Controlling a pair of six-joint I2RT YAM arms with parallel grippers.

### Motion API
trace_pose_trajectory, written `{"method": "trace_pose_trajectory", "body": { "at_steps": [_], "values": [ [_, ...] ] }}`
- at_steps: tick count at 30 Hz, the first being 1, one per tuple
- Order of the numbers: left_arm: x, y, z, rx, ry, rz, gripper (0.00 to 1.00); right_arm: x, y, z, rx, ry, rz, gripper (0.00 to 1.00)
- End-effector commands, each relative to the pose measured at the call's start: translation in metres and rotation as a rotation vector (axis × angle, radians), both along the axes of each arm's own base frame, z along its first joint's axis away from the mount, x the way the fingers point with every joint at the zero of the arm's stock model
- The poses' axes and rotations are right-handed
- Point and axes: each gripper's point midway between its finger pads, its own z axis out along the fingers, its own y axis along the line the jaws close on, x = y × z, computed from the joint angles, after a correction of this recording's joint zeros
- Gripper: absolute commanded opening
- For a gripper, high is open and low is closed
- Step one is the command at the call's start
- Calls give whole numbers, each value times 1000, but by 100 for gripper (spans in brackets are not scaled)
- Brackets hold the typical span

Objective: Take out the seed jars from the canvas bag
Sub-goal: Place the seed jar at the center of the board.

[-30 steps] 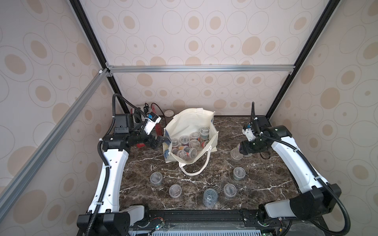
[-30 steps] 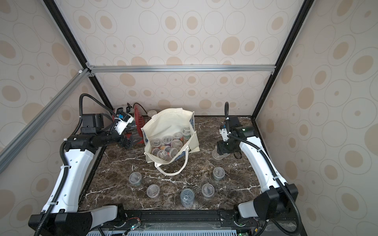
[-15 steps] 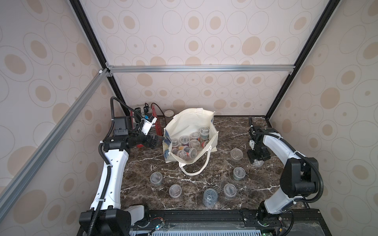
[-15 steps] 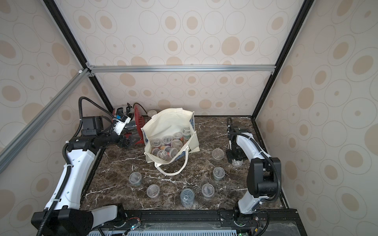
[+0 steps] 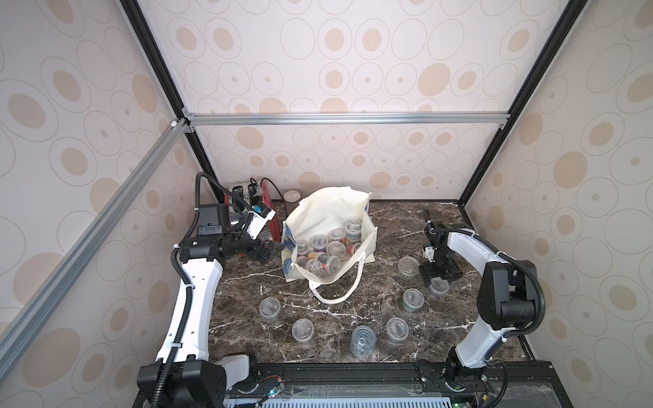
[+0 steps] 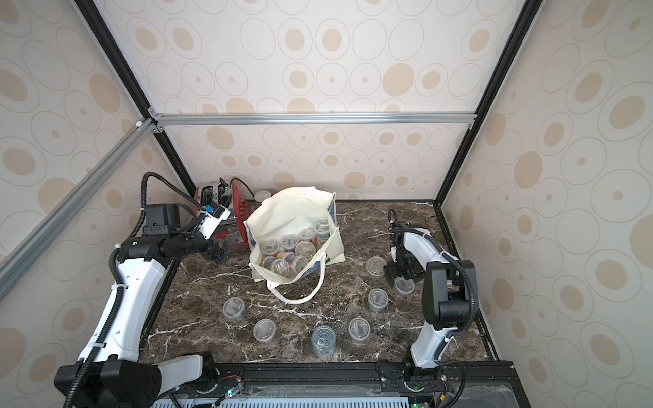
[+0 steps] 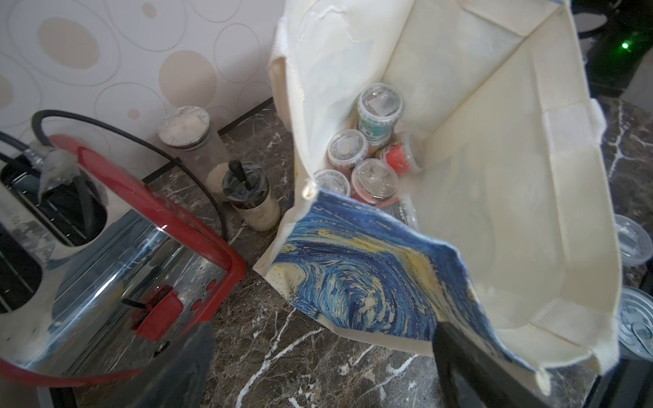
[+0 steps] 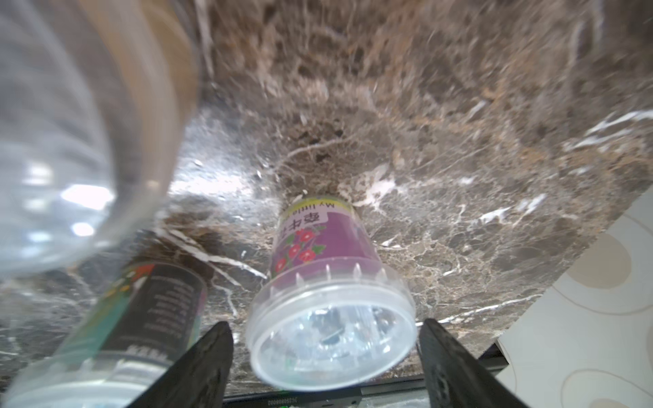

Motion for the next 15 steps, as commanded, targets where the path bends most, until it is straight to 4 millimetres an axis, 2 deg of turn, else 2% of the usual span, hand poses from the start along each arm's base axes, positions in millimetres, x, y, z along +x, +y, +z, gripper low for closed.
{"method": "trace_pose_trajectory", "body": {
  "at_steps": [1, 5, 9, 13, 15],
  "values": [
    [-31, -19, 19, -26, -41, -169, 98, 16, 20, 49, 104, -187, -29, 85],
    [-48, -31, 21, -78, -35, -240, 98, 28, 54, 102, 229, -367, 34, 82],
    [-49, -33, 12, -89, -9, -233, 98, 31, 100, 151, 269, -541, 174, 80],
    [-47, -33, 1, -94, 12, -208, 98, 21, 174, 191, 368, -660, 366, 79],
    [-44, -35, -3, -120, 23, -200, 98, 12, 215, 202, 457, -673, 454, 79]
  ]
}}
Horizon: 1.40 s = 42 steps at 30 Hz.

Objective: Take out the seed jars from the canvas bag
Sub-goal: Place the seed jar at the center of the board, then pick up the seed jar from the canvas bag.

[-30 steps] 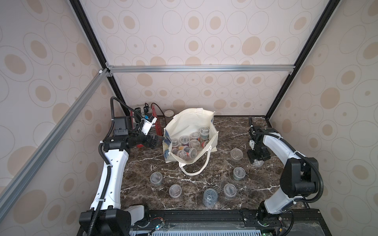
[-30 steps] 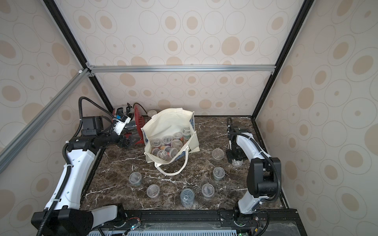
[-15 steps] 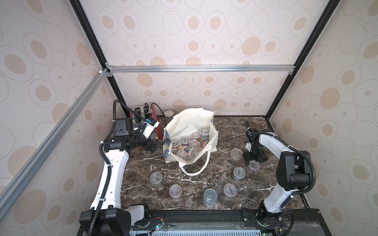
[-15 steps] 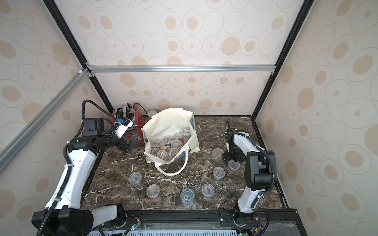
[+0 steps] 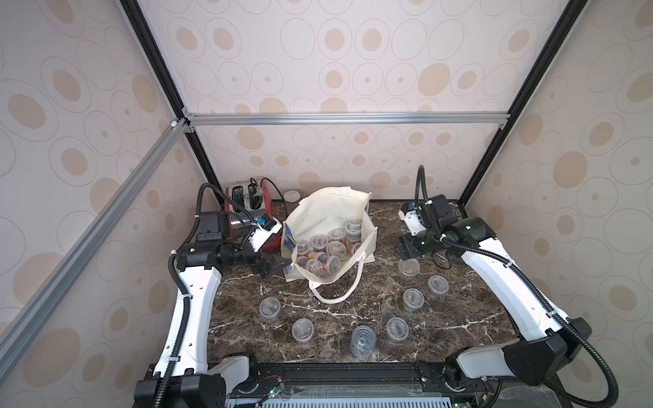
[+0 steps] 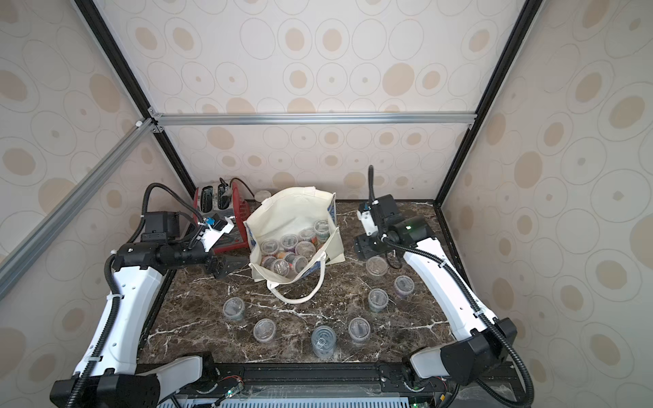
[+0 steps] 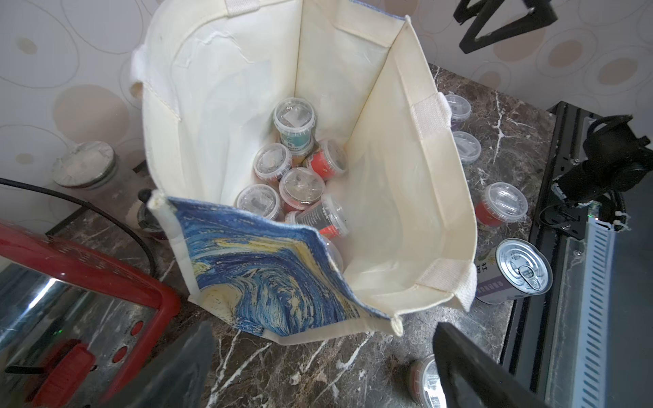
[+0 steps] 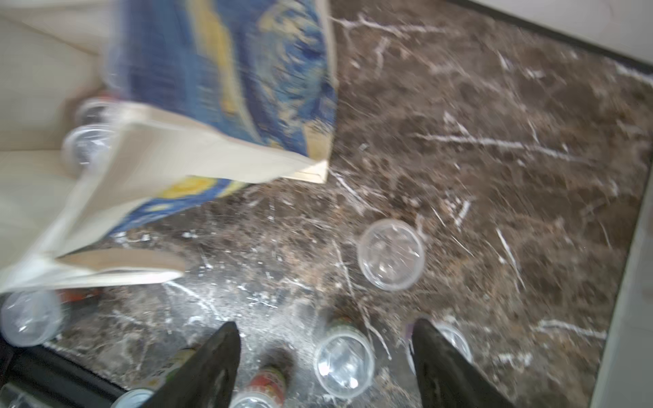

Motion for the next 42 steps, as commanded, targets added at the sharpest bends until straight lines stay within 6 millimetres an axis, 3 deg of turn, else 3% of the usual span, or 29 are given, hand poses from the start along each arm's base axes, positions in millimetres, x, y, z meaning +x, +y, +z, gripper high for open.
{"method": "trace_pose_trajectory", "body": {
  "at_steps": [1, 5, 8, 12, 15, 19, 23, 26, 28, 35, 42],
  "values": [
    [2, -7, -2, -51, 13, -6, 98, -12, 65, 21, 130, -20, 164, 79],
    [5, -15, 0, -108, 33, -13, 98, -22, 137, 31, 259, 2, 259, 77],
    [8, -19, 0, -117, 35, -14, 98, -18, 172, 19, 263, 45, 233, 75],
    [15, -24, -10, -102, 55, 9, 98, -3, 199, -8, 221, 117, 132, 75],
    [17, -26, -14, -57, 33, 12, 95, 4, 210, -31, 193, 207, 40, 75],
    [19, -15, -32, 67, 9, 54, 82, 0, 226, -58, 136, 249, 24, 79],
    [-8, -16, -63, 186, 37, -64, 78, -6, 233, -83, 90, 290, -1, 83],
    [-24, -13, -86, 260, 81, -111, 54, -7, 236, -95, 75, 302, -15, 86],
    [-35, -14, -97, 284, 116, -154, 49, -5, 238, -100, 62, 285, -5, 91],
    [-37, -17, -92, 270, 105, -144, 47, 5, 236, -120, 5, 237, 5, 96],
    [-30, -16, -88, 266, 101, -112, 18, 2, 258, -141, 71, 267, 76, 93]
  ]
}}
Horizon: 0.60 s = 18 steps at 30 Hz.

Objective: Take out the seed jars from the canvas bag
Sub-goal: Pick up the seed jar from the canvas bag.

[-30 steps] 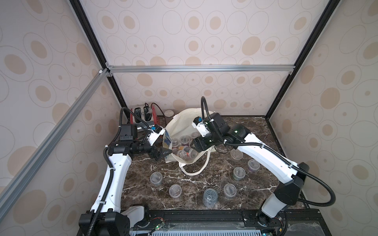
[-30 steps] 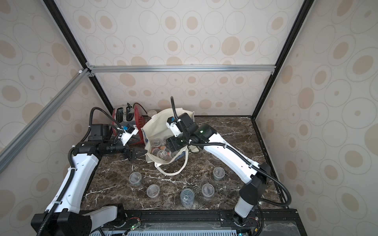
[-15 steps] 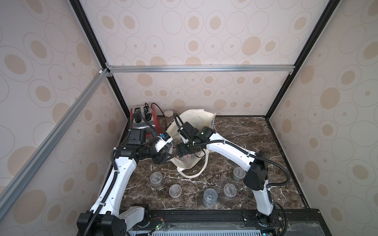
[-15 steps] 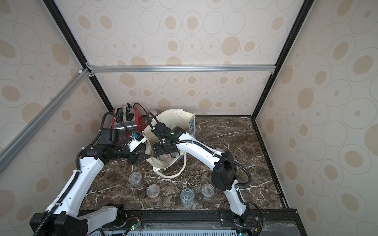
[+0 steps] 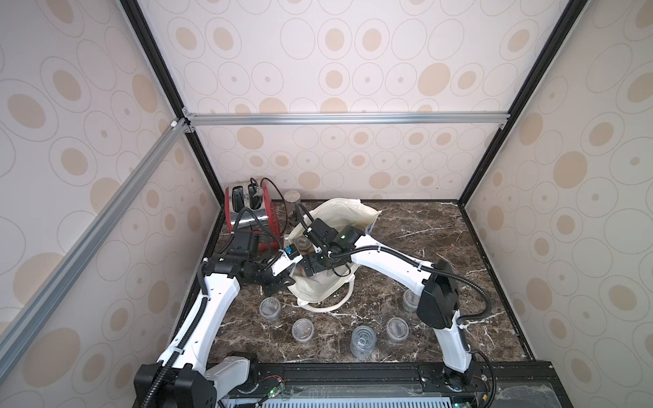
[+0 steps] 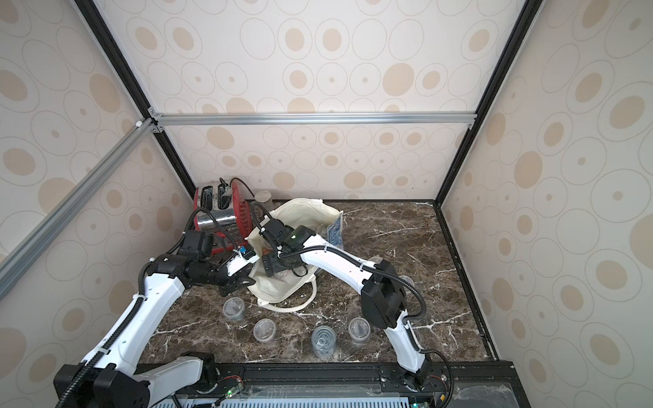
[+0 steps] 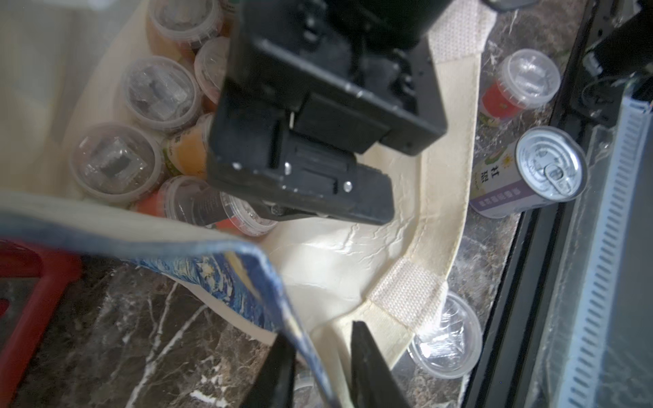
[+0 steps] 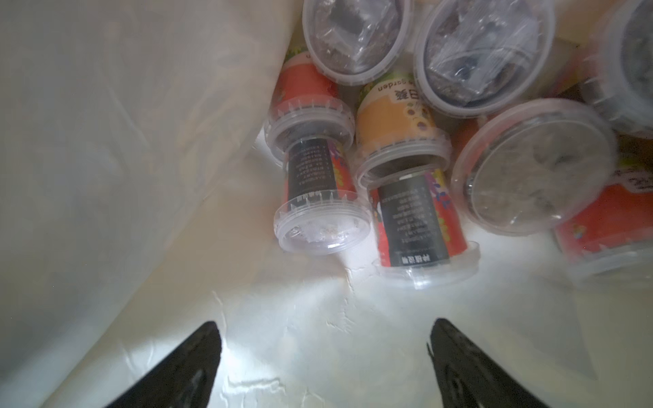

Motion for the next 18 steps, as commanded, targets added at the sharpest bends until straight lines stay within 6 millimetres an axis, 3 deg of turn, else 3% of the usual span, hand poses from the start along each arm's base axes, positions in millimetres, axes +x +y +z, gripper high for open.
{"method": "trace_pose_trajectory", "body": {
  "at_steps": [1, 6, 13, 18],
  "values": [
    [1, 2, 6, 26, -30, -17, 15, 0, 14, -17, 33, 2, 53, 92],
    [0, 2, 7, 27, -27, -24, 7, 9, 14, -34, -40, -114, 226, 89],
    [-5, 0, 11, 17, -28, -48, 7, 31, 18, -48, -98, -197, 376, 89],
    [-3, -2, 15, 8, -34, -50, 6, 37, 36, -51, -24, -180, 396, 88]
  ]
}}
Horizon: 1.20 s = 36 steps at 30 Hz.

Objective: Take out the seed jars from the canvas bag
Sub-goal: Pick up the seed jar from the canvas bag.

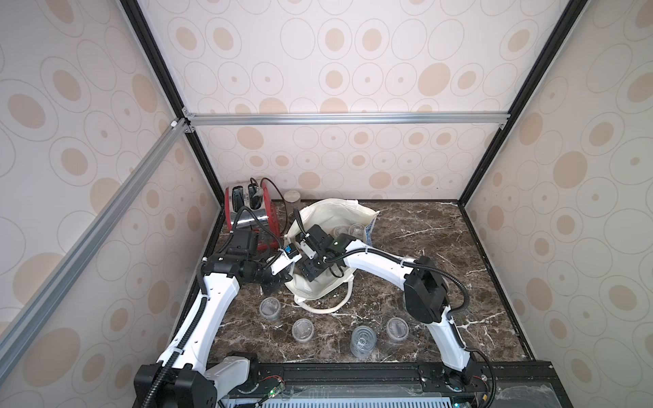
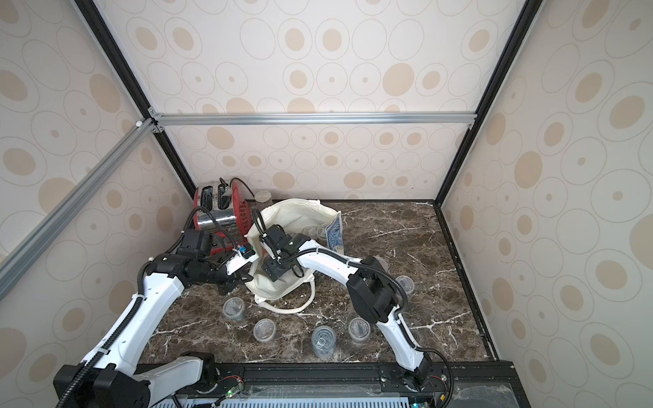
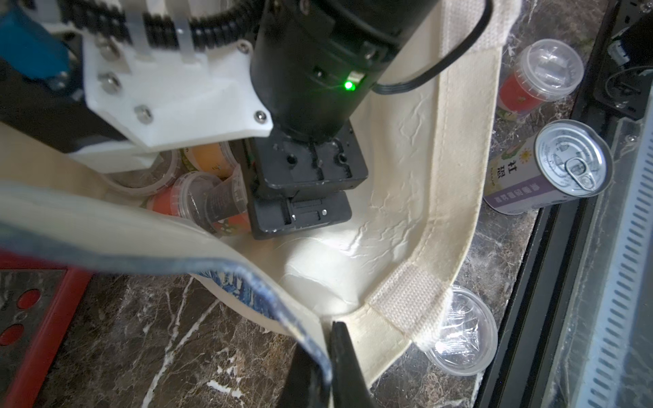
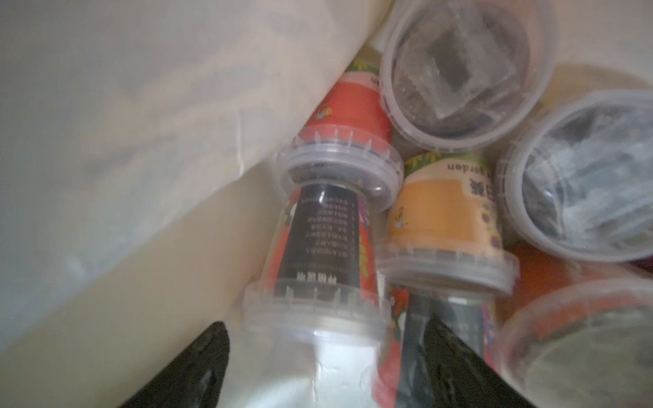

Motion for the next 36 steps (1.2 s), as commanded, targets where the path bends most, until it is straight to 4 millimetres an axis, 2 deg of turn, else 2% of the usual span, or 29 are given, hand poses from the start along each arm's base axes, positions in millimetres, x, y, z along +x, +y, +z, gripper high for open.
{"method": "trace_pose_trajectory", "body": {
  "at_steps": [1, 6, 13, 23, 30, 36],
  "values": [
    [-7, -5, 13, -15, -9, -51, 6, 3, 13, -9, 19, 13, 54, 88],
    [-4, -4, 17, -10, -13, -43, 6, 5, 15, -27, 5, 55, 7, 86],
    [-4, -2, 17, 0, -21, -35, 5, -7, -3, -53, -67, 117, -34, 84],
    [-5, -2, 19, -1, -31, -40, 3, -25, -21, -73, -160, 141, -27, 85],
    [-5, -3, 20, -5, -29, -45, 2, -19, -31, -90, -224, 148, -105, 87],
    [-2, -2, 21, 1, -31, -32, 2, -21, -29, -83, -210, 191, -160, 84]
  ]
}}
